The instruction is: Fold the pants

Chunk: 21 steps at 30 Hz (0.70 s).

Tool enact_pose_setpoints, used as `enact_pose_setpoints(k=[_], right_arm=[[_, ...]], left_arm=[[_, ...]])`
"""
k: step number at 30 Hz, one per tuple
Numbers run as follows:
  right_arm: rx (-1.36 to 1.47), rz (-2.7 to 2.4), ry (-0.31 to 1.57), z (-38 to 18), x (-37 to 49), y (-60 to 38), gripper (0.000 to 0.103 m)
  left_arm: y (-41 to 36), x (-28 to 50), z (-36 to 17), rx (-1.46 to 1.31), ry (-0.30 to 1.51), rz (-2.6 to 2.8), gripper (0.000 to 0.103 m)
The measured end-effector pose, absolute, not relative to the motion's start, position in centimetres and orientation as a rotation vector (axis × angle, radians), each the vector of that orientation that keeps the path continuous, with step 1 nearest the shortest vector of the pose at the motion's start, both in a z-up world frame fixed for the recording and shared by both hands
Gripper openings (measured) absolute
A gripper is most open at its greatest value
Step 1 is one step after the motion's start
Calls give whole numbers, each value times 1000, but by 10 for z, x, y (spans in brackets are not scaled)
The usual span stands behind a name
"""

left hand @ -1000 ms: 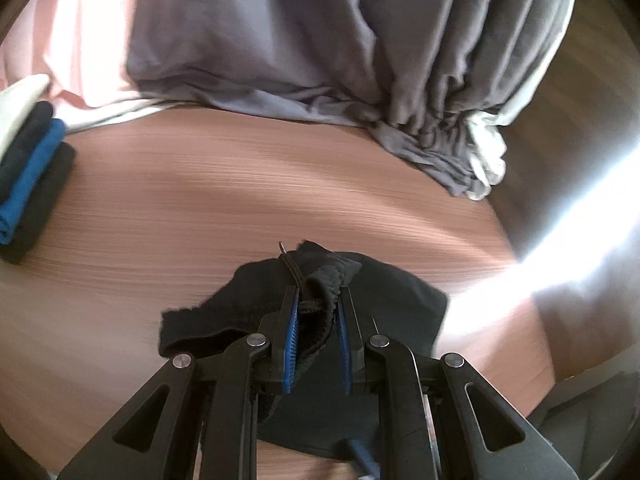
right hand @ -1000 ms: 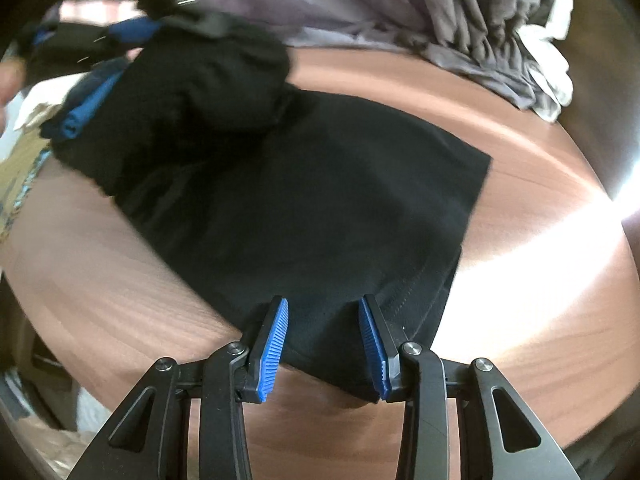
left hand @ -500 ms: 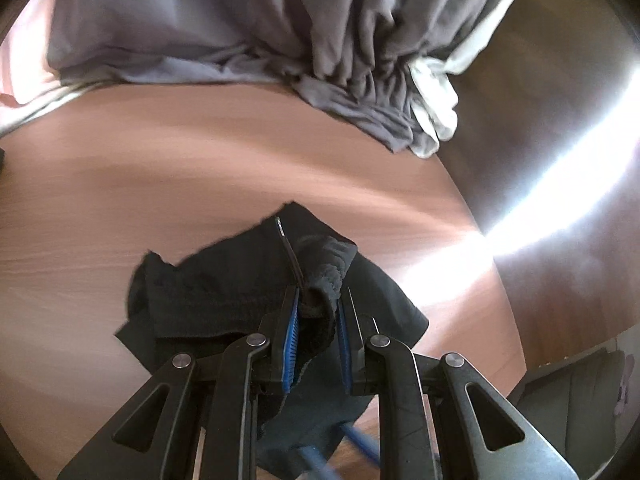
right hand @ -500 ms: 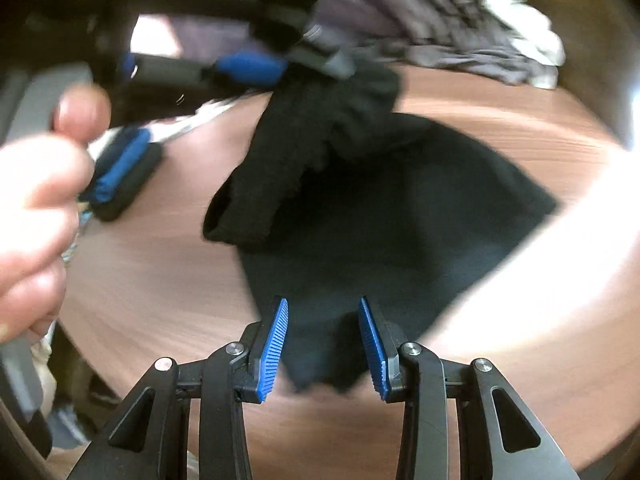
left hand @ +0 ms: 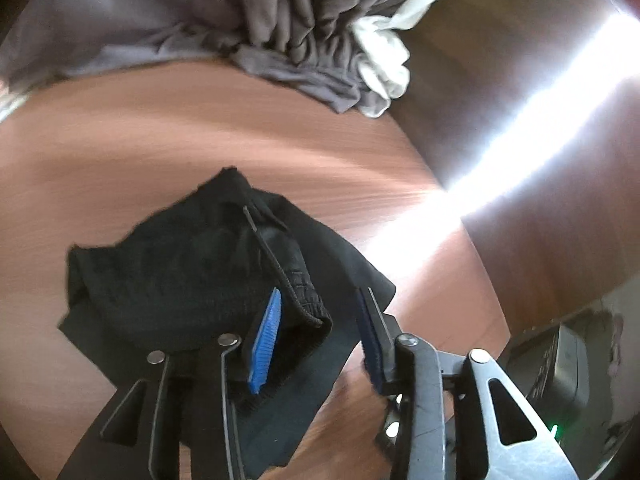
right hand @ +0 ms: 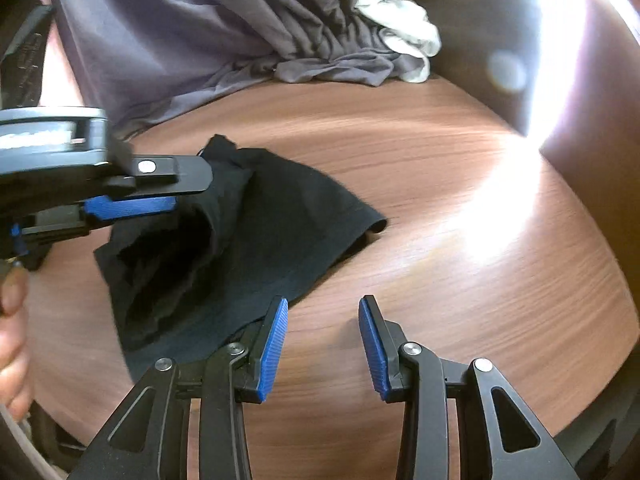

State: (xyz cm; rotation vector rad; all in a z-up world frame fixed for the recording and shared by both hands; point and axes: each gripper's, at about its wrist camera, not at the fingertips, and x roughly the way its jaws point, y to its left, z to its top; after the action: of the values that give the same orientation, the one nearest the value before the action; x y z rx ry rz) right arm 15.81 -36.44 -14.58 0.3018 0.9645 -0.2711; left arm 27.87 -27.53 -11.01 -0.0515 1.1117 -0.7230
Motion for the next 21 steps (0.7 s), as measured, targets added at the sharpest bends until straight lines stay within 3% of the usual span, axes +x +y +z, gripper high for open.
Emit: enact_pose_setpoints(k=[3,8,9,11,21], right_arm=[[296,-288,954,-138,149,-371,38],[352,-225,893,-117,152,-371,39],[374,-208,878,-113,154,-371,42],[417,-174,852,-110,159,-368,57],[293,-79,908,-115,193,-333,57]], left_arm=[[-255,274,-104,-11,1052,-751,54],[-203,276,-102,109,970,-687,56],[-191,275,-105,149,955,-664,57],[-181,271,-113,224,933,-636,57],[-179,243,-139,361,860,-674,55]])
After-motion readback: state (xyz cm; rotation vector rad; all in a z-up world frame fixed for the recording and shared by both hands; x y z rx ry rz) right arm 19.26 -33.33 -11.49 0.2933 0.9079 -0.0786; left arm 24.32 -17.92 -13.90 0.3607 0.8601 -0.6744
